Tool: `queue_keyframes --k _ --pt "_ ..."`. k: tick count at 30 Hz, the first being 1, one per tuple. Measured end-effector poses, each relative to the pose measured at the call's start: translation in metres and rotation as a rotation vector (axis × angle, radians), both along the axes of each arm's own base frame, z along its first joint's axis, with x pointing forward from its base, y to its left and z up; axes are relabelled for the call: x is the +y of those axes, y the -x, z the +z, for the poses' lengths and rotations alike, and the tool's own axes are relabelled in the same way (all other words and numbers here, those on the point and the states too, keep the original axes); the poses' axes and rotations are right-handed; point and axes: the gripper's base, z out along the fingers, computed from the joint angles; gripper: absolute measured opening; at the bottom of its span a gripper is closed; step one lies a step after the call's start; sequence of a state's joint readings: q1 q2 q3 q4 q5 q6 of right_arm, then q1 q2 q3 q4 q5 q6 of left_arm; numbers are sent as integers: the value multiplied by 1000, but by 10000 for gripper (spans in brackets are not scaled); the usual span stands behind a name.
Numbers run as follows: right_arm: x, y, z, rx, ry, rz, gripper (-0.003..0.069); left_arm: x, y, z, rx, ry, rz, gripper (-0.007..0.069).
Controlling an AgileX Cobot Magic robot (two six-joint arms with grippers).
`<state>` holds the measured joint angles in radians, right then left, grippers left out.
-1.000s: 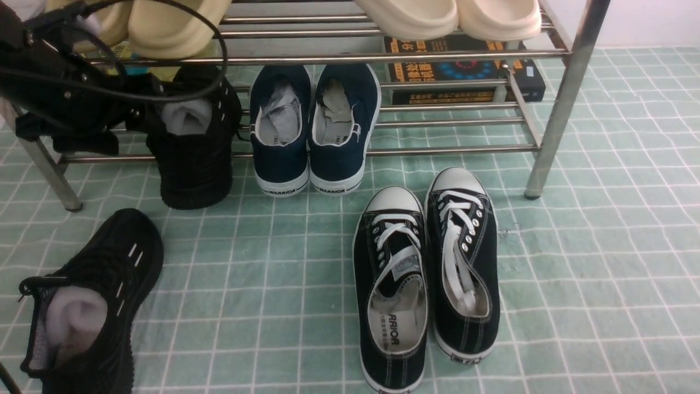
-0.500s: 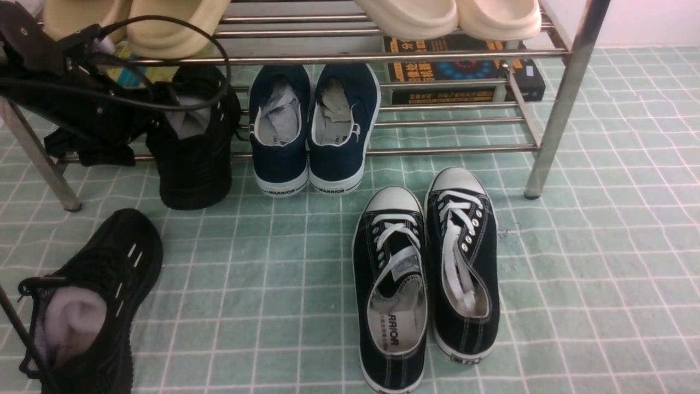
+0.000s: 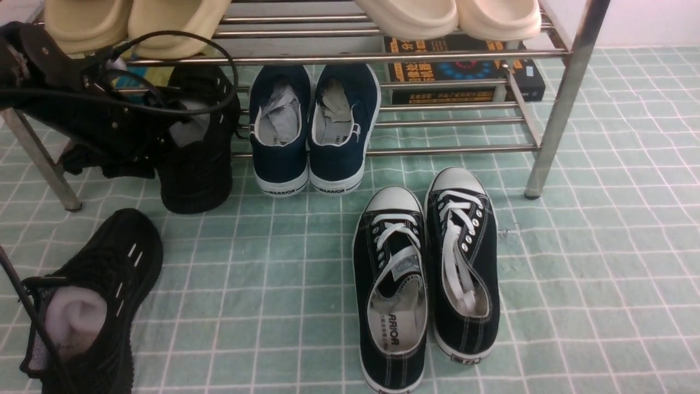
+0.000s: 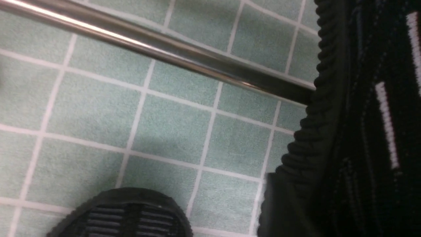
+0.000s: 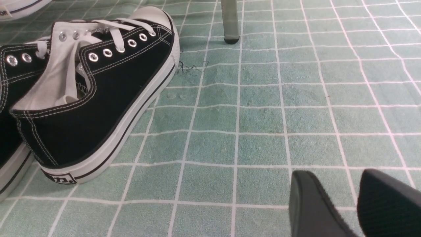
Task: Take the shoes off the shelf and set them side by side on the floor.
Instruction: 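Set the held shoe down on the floor in front of the rack with the left gripper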
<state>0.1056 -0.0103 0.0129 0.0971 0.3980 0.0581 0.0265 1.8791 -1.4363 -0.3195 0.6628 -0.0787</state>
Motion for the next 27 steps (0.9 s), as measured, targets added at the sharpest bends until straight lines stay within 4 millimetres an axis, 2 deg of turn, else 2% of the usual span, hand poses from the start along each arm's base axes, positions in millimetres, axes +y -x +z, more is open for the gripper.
queue_keyframes --k 1,3,5,7,12,17,19,23,24,27 --pt "0 0 0 0 0 0 238 0 0 0 2 0 -1 259" --pt "0 0 0 0 0 0 238 0 2 0 18 0 -5 116" --pt "0 0 0 0 0 0 238 -1 7 5 49 8 -1 37" --pt "0 0 0 0 0 0 238 -1 11 8 65 13 3 27" --pt "0 0 0 0 0 0 238 0 40 43 123 -5 8 22" --pt "0 0 0 0 0 0 238 -8 70 71 176 -128 -49 21" --pt "0 0 0 0 0 0 238 -12 75 75 180 -155 -54 21" --pt "0 0 0 0 0 0 238 -38 98 82 176 -250 -85 21" --pt "0 0 0 0 0 0 238 -38 99 83 177 -255 -85 21" --pt "0 0 0 0 0 0 238 -56 121 85 197 -311 -143 21"
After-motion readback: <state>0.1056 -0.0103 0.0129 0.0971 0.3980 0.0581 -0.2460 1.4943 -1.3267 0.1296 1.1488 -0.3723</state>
